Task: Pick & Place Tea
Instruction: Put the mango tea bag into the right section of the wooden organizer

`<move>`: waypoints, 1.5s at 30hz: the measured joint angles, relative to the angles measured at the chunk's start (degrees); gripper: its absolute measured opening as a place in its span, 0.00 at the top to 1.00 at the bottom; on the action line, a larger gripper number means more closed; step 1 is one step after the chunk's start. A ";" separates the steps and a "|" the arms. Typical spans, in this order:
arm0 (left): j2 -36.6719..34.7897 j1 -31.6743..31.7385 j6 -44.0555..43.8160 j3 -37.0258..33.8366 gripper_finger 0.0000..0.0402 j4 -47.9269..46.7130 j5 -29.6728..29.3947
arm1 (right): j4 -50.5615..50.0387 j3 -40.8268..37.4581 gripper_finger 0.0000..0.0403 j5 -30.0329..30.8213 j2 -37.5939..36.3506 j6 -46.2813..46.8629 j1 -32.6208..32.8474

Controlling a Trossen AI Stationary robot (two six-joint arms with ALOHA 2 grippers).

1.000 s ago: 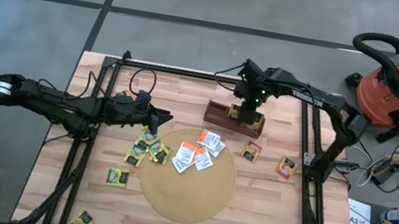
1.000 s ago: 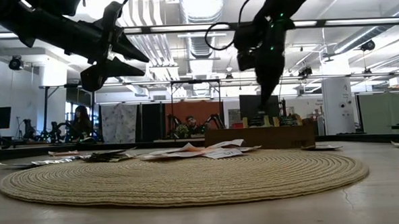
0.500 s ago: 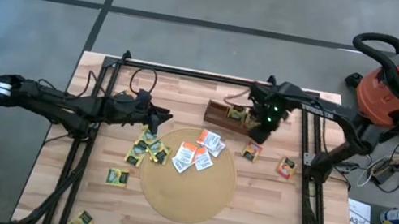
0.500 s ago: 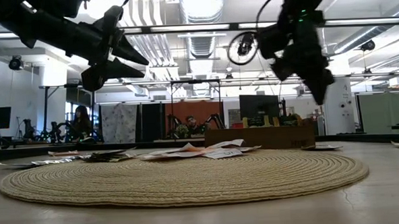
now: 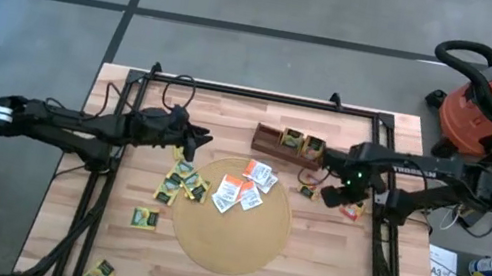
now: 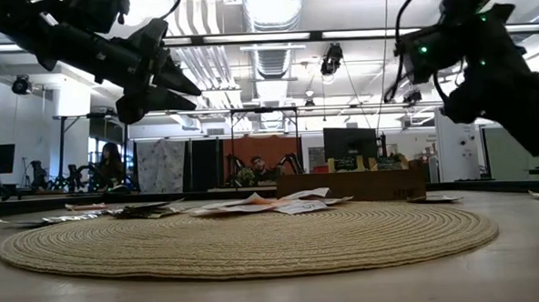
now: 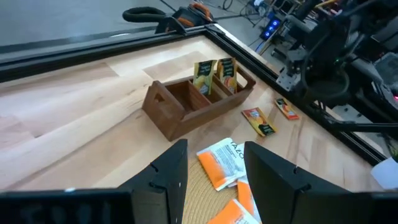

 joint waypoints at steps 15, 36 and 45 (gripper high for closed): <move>1.15 -3.28 -8.81 4.96 0.62 0.69 -3.85 | 7.58 -6.52 0.79 9.15 2.40 4.42 2.76; 15.52 -10.40 -14.91 13.67 0.62 -2.09 -5.44 | 25.95 -1.76 0.85 2.82 12.00 -12.55 7.52; 20.71 -13.06 -18.85 12.90 0.62 -1.97 -5.11 | 44.38 -1.01 0.85 -3.20 14.38 -12.17 11.72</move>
